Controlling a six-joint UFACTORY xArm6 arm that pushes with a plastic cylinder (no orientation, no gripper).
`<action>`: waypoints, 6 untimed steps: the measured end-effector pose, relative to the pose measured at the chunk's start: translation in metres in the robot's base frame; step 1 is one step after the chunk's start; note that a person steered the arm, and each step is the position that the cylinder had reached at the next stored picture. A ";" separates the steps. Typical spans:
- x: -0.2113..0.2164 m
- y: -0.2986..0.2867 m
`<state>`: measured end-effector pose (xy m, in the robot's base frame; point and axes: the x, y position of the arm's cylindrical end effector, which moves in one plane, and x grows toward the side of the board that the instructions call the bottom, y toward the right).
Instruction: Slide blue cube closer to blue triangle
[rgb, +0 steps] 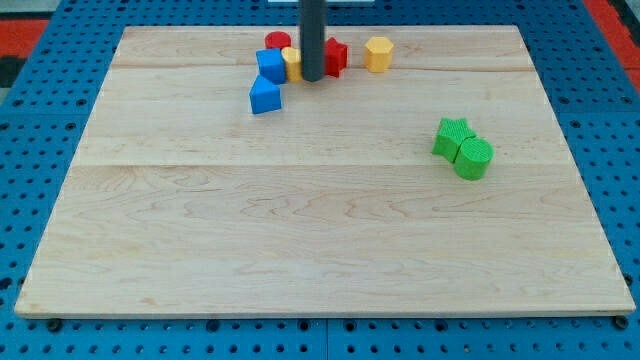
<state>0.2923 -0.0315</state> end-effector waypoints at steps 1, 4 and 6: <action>0.002 -0.036; -0.045 -0.170; -0.055 -0.090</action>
